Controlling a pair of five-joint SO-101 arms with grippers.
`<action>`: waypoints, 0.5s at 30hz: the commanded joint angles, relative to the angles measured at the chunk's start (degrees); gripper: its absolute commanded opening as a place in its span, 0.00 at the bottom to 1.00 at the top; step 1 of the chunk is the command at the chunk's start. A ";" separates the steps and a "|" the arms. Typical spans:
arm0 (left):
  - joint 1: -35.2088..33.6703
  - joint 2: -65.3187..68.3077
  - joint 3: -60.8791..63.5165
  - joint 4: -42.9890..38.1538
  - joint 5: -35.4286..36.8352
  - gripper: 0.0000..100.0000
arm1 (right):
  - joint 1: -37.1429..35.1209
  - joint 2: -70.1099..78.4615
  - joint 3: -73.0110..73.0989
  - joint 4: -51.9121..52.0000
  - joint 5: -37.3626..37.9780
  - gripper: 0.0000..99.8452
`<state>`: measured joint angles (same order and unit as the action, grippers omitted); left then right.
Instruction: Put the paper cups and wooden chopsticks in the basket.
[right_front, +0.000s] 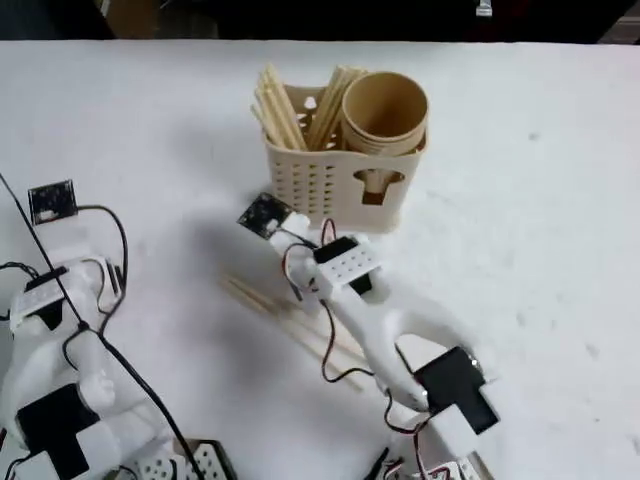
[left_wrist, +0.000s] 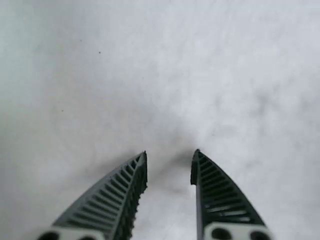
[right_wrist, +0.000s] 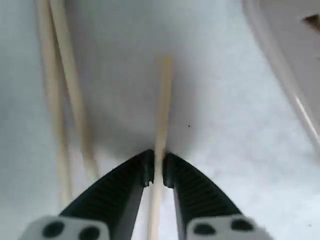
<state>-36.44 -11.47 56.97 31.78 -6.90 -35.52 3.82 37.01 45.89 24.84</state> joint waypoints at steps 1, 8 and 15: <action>-0.75 -0.40 -0.09 -0.62 0.62 0.16 | -0.48 -3.21 -0.70 2.86 0.26 0.02; -0.75 -0.40 -0.09 -0.62 0.62 0.16 | -0.48 -27.74 -0.70 12.70 -4.84 0.02; -0.75 -0.40 -0.09 -0.62 0.44 0.16 | 1.80 -44.79 -13.80 17.19 -8.00 0.02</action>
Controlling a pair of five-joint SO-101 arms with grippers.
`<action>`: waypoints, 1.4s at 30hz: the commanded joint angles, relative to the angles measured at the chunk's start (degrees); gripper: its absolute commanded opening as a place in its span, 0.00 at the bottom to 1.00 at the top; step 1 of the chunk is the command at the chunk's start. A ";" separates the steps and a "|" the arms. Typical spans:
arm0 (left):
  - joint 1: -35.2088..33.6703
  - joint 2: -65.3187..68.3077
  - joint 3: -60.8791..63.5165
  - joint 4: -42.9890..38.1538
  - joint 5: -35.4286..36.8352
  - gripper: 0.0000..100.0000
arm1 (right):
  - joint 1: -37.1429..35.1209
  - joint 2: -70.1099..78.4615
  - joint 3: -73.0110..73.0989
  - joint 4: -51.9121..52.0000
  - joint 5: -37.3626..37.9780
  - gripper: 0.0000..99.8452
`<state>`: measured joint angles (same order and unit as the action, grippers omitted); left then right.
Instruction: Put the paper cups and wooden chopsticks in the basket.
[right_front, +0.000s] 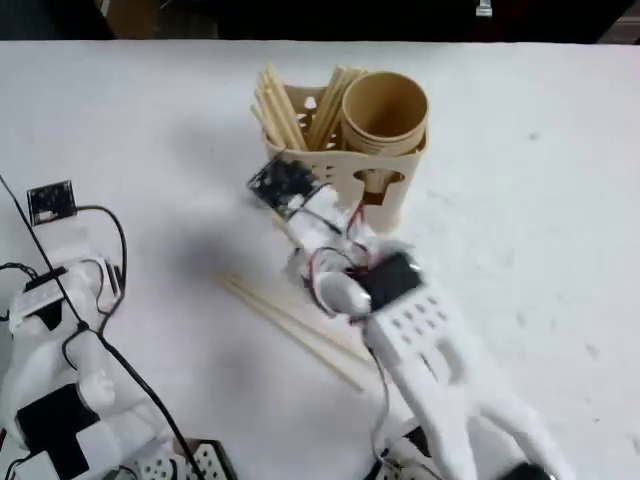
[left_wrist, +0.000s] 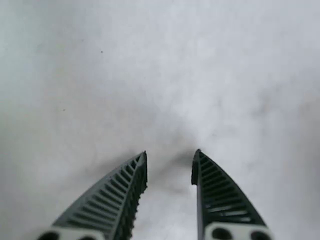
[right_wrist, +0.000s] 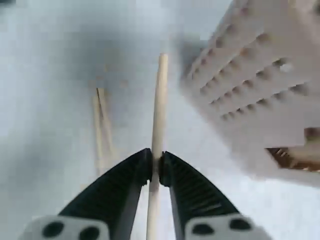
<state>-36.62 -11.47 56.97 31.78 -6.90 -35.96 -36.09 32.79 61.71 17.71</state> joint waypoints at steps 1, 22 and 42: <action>-0.57 -0.40 -0.09 -0.62 0.44 0.16 | 3.21 -4.09 -13.98 1.98 -0.97 0.02; -0.57 -0.40 -0.09 -0.62 0.35 0.16 | 9.45 52.26 -100.48 -3.56 -8.53 0.02; -0.57 -0.40 -0.09 -0.62 0.35 0.16 | 6.37 46.81 -102.07 37.85 -8.35 0.05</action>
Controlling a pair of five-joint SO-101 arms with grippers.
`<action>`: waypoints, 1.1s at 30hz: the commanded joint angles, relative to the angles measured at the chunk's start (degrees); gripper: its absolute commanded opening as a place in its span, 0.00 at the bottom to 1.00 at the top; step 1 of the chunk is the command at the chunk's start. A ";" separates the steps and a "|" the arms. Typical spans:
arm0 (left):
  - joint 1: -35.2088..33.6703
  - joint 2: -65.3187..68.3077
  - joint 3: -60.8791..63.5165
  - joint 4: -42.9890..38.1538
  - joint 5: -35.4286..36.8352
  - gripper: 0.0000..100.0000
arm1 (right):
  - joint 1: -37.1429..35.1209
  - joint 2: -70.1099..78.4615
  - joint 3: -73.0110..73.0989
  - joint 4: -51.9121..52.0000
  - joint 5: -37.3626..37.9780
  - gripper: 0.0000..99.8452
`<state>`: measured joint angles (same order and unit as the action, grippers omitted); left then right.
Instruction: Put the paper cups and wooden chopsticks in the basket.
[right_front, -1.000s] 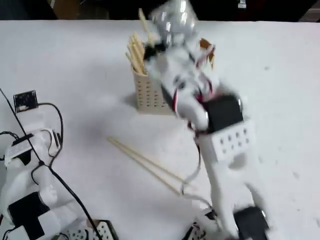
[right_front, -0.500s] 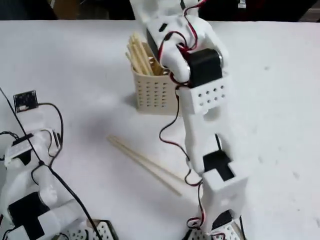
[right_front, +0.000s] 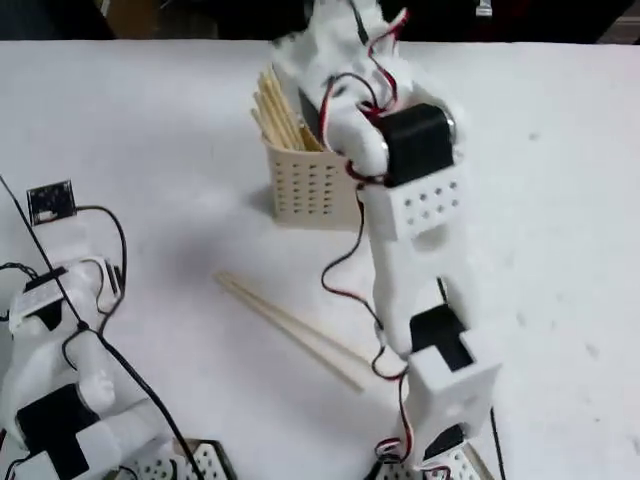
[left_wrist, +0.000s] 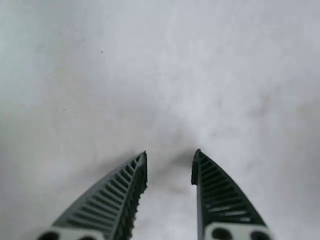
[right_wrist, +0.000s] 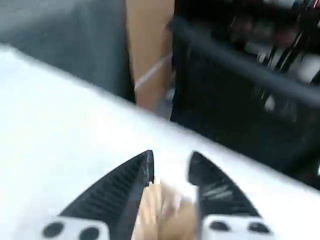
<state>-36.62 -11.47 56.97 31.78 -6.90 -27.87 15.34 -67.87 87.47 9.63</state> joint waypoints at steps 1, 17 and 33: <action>-0.57 -0.40 -0.09 -0.62 0.35 0.16 | -1.98 -5.41 0.53 12.18 -0.26 0.03; -0.57 -0.40 -0.09 -0.62 0.35 0.16 | -17.01 -34.24 92.13 -18.24 15.91 0.02; -0.57 -0.40 -0.09 -0.62 0.44 0.16 | -16.84 -19.82 109.63 -39.52 17.93 0.15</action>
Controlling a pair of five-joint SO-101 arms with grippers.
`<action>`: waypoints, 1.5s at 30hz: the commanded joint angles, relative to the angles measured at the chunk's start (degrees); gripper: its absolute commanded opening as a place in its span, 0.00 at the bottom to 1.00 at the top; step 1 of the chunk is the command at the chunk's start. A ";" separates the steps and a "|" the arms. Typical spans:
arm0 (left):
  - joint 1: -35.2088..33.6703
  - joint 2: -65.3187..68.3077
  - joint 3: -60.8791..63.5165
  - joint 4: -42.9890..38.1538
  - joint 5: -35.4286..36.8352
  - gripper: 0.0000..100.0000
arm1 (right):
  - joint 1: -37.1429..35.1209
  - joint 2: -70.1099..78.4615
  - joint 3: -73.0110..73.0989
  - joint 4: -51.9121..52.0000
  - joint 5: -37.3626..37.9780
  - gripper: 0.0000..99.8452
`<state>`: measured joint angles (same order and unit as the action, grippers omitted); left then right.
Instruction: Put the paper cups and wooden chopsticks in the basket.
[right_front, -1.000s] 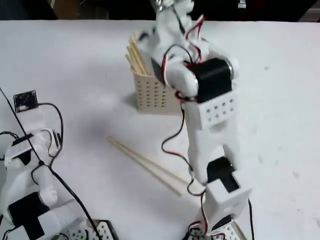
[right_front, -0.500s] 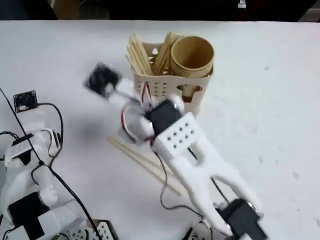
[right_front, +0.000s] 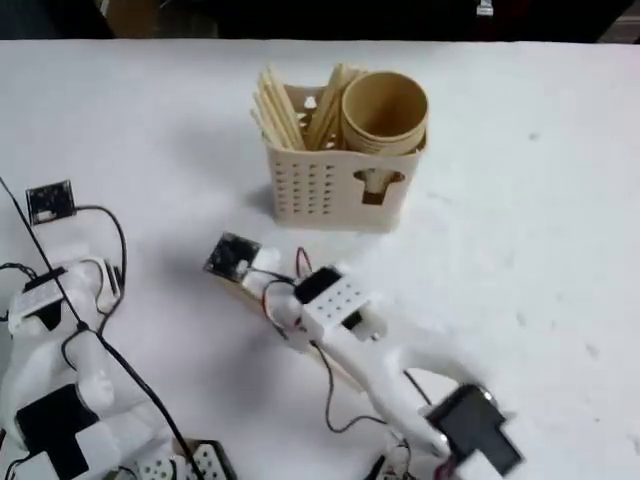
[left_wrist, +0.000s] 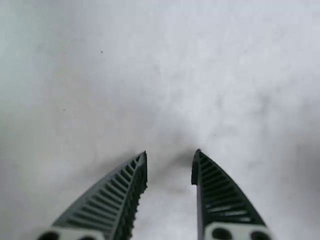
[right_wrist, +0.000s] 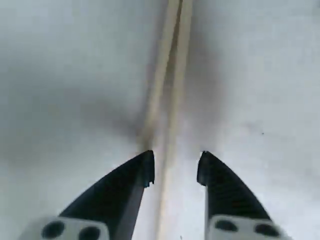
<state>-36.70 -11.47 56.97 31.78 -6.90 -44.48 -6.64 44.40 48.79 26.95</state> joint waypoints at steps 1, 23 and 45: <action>-0.48 -0.40 -0.09 -0.62 0.44 0.16 | -0.22 3.30 -3.16 -0.84 0.62 0.15; -0.48 -0.40 -0.09 -0.62 0.53 0.16 | 10.33 -7.87 -5.19 5.49 -6.24 0.02; -0.48 -0.40 -0.09 -0.62 0.53 0.16 | 15.43 -30.64 -35.08 12.53 -9.93 0.02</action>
<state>-36.70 -11.47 56.97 31.78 -6.90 -29.36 -39.69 19.52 60.57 18.07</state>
